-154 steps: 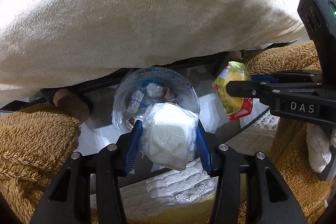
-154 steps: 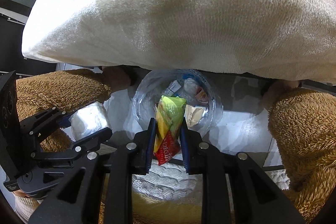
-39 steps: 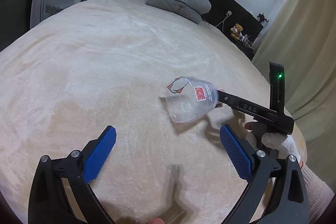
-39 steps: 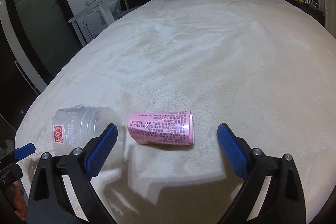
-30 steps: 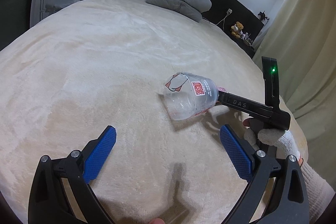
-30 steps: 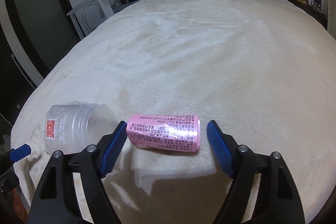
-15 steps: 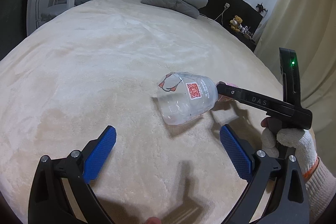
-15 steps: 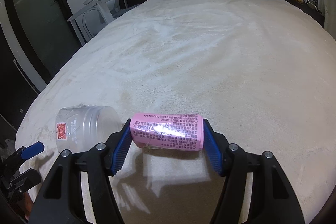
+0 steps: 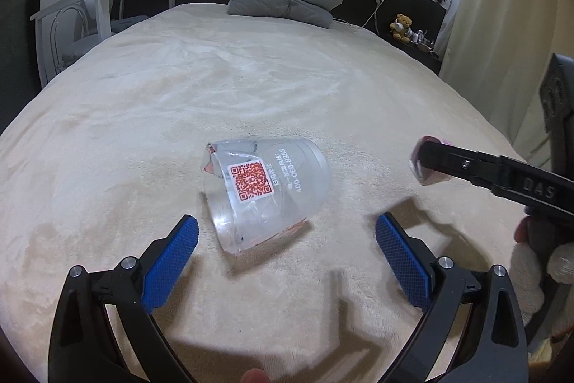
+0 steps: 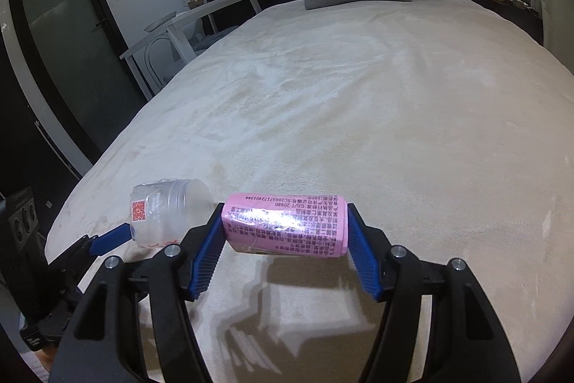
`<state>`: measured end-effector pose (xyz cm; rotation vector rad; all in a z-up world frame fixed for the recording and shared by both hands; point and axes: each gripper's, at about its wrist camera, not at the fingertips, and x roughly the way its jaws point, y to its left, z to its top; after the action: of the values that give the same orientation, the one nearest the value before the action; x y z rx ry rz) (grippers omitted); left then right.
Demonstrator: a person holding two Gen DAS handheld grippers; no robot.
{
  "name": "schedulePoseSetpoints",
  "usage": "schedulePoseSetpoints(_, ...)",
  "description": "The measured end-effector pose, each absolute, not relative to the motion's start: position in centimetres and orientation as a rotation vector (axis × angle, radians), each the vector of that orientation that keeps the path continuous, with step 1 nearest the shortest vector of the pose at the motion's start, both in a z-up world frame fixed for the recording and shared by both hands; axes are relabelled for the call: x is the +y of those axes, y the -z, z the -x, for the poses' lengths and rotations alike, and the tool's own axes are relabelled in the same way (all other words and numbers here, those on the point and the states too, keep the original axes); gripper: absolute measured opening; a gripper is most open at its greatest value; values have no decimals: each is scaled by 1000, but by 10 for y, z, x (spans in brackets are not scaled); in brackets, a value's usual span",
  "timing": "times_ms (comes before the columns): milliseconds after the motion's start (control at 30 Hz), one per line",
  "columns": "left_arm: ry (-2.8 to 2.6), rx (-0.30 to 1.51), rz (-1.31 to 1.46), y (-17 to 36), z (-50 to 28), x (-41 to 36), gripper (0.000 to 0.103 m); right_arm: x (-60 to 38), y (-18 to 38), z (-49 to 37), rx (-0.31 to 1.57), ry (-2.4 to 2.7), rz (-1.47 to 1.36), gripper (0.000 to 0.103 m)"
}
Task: Collect trash
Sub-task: 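Close the left gripper around the clear plastic cup with red QR label, then carry the clear cup and pink juice box down over the bin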
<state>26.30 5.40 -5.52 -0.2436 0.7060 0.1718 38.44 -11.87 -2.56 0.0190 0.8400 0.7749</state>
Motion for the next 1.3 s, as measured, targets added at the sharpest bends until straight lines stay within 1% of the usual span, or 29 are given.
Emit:
schedulePoseSetpoints(133, -263, 717, 241, 56, -278, 53, 97, -130, 24, -381, 834, -779, -18, 64)
schedulePoseSetpoints(233, -265, 729, 276, 58, -288, 56, 97, -137, 22, -379, 832, -778, -23, 64)
schedulePoseSetpoints(567, -325, 753, 272, 68, -307, 61, 96, -143, 22, -375, 831, -783, -8, 64)
schedulePoseSetpoints(600, -325, 752, 272, 69, -308, 62, 93, -143, 22, -375, 831, -784, -8, 64)
schedulePoseSetpoints(633, -324, 755, 270, 70, -308, 63, 84, -144, 22, -375, 831, -784, -8, 64)
schedulePoseSetpoints(667, -321, 763, 267, 71, -309, 63, 81, -144, 22, -374, 830, -782, -6, 64)
schedulePoseSetpoints(800, -301, 753, 262, 69, -305, 61, 79, -145, 22, -373, 829, -776, 0, 64)
schedulePoseSetpoints(1100, -244, 718, 248, 54, -287, 52, 78, -151, 18, -362, 816, -760, 1, 64)
schedulePoseSetpoints(1300, -207, 678, 277, 37, -262, 49, 78, -157, 7, -345, 797, -758, -21, 64)
